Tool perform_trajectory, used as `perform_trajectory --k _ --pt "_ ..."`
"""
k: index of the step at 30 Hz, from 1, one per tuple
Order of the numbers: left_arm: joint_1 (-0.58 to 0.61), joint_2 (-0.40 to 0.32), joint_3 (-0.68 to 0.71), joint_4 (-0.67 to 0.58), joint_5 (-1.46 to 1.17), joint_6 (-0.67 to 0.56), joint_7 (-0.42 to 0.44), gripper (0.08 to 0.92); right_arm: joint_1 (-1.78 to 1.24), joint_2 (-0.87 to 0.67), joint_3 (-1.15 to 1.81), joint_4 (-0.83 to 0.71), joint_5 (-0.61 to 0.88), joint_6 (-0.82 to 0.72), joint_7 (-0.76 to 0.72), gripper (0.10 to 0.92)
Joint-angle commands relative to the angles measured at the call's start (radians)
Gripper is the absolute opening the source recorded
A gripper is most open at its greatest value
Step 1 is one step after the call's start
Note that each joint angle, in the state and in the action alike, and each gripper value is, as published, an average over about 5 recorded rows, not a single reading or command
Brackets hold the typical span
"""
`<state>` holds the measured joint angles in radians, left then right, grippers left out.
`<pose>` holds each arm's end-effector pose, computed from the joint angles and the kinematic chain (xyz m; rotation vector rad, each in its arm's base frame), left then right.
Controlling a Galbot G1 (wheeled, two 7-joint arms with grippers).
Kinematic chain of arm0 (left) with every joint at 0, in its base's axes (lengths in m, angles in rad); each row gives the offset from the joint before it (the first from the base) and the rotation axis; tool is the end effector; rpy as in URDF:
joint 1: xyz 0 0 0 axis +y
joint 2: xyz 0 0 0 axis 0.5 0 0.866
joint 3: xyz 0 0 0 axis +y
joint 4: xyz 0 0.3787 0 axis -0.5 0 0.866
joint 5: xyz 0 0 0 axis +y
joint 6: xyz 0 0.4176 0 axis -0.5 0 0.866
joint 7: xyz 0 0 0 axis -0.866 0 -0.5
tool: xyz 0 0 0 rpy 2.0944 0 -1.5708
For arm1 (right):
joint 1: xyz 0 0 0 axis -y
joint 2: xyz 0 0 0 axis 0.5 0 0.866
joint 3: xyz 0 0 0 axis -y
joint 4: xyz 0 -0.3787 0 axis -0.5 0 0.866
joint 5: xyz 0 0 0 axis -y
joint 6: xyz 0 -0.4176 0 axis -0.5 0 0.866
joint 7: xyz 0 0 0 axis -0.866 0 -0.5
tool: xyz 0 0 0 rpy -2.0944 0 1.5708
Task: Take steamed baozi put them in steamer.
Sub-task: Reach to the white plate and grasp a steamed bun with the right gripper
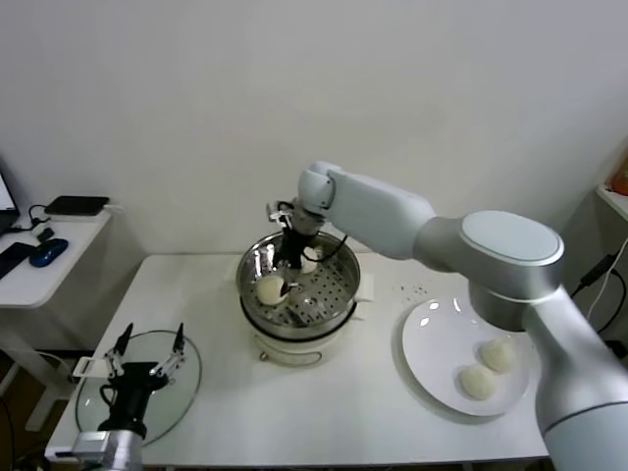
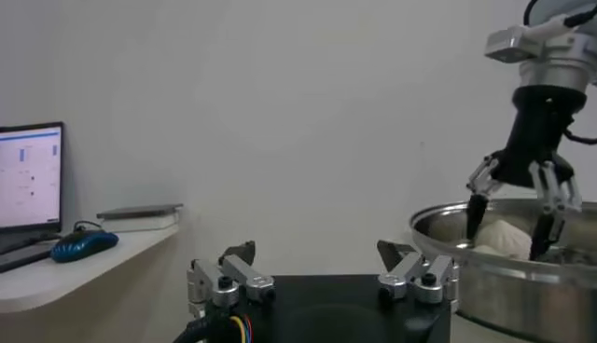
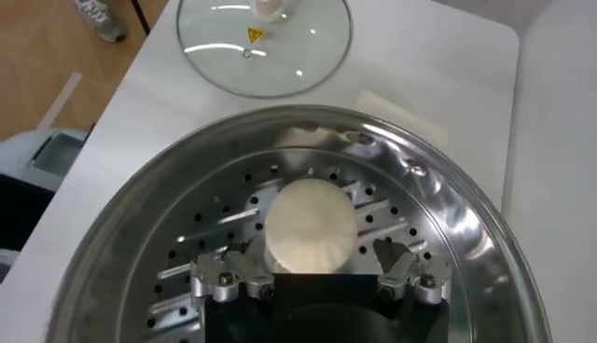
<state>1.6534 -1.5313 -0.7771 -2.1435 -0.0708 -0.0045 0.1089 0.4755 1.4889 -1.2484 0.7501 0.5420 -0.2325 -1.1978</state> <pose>0.1944 0.0940 -0.3159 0.1256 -3.1123 -0.1593 0.7012 0.2220 -0.0907 1.7198 -1.3337 1.2648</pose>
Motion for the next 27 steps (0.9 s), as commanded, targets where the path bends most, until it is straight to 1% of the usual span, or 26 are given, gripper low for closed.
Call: perform_trajectory --k 1,6,13,20,23,27 --pt "0.006 -0.001 -0.003 -0.003 -0.001 -0.002 -0.001 0.823 0.153 -0.148 -0.071 0.173 0.066 0.012 -0.045 0.823" --pt "0.007 -0.001 -0.006 -0.009 -0.008 0.001 -0.002 0.823 0.271 -0.276 -0.155 0.301 0.106 0.039 -0.093 0.823" --pt "0.008 0.003 -0.005 -0.006 -0.009 -0.001 -0.002 0.823 0.381 -0.538 -0.245 0.516 0.105 0.084 -0.117 0.823" --pt "0.012 0.002 0.015 -0.003 0.002 -0.004 -0.003 0.823 0.35 -0.786 -0.251 0.631 -0.048 0.12 -0.134 0.823" --pt "0.012 0.0 0.022 -0.005 0.01 -0.003 -0.003 0.823 0.285 -0.875 -0.219 0.648 -0.128 0.124 -0.136 0.823" --pt "0.013 -0.002 0.026 -0.006 0.017 -0.002 -0.003 0.823 0.142 -0.956 -0.127 0.63 -0.226 0.131 -0.137 0.823"
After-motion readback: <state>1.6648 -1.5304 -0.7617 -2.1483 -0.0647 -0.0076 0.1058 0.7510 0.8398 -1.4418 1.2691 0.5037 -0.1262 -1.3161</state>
